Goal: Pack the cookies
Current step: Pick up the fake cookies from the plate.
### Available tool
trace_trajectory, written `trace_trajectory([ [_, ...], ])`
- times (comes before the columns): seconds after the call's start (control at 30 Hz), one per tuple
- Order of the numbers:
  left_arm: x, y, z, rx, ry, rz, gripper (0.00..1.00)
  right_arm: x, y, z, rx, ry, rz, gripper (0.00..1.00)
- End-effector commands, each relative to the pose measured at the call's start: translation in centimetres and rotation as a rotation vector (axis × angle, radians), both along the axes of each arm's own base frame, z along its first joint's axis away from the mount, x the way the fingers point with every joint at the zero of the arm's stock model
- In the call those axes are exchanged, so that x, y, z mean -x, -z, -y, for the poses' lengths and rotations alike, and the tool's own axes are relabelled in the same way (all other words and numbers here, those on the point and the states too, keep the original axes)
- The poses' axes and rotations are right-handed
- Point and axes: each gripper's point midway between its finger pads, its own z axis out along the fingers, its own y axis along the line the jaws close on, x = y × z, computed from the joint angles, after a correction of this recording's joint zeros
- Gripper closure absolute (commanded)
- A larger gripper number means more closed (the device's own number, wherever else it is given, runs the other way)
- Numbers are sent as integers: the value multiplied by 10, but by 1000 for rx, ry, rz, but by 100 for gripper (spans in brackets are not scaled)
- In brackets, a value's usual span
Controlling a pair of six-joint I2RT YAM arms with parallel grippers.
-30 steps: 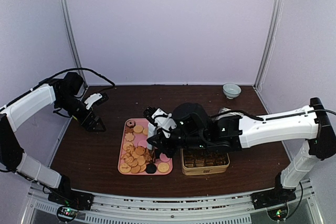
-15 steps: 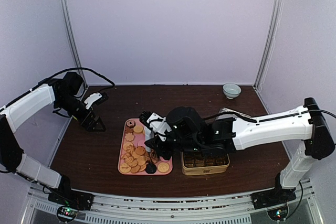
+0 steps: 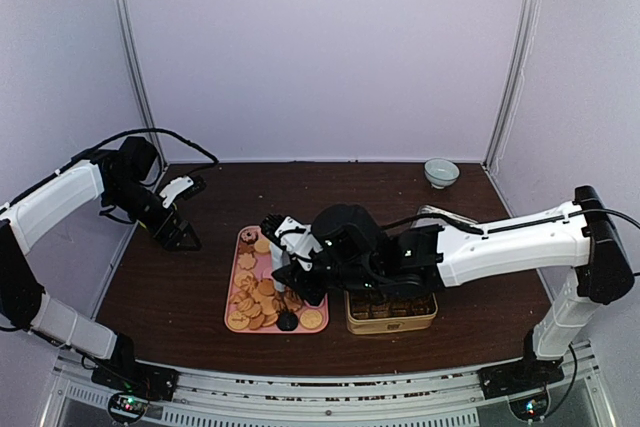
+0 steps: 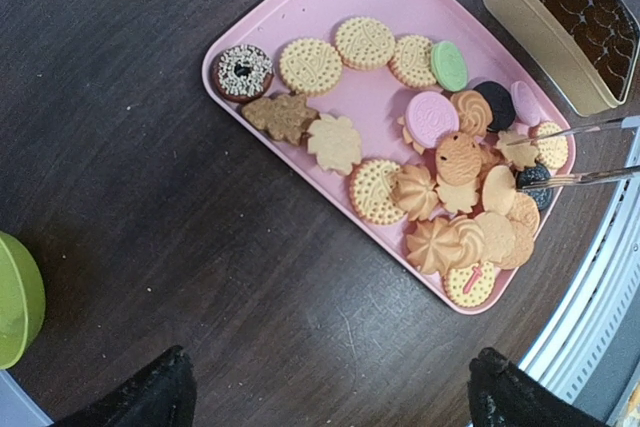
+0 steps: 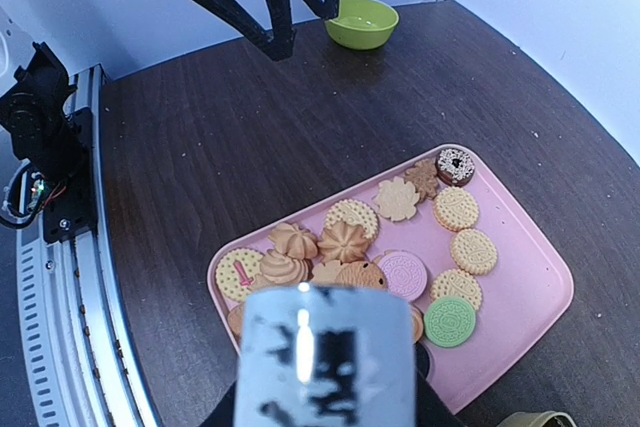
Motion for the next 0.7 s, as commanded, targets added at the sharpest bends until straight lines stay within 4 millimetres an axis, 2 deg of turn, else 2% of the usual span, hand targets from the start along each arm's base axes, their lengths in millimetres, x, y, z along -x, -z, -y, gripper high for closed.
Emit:
trace_trajectory([
  [0.0, 0, -12, 1, 23, 8, 24, 2, -6, -1, 5, 14, 37, 48, 65],
  [0.2, 0, -13, 2, 28, 5, 23, 2, -13, -8, 6, 7, 66, 80, 69],
  [0.43, -2, -15, 2, 28, 7, 29, 2, -17, -7, 7, 13, 86, 85, 88],
  [0.6, -3, -15, 3, 34, 5, 22, 2, -16, -24, 10, -24, 92, 89, 100],
  [0.67, -4, -15, 4, 36, 4, 19, 2, -17, -33, 11, -47, 96, 86, 100],
])
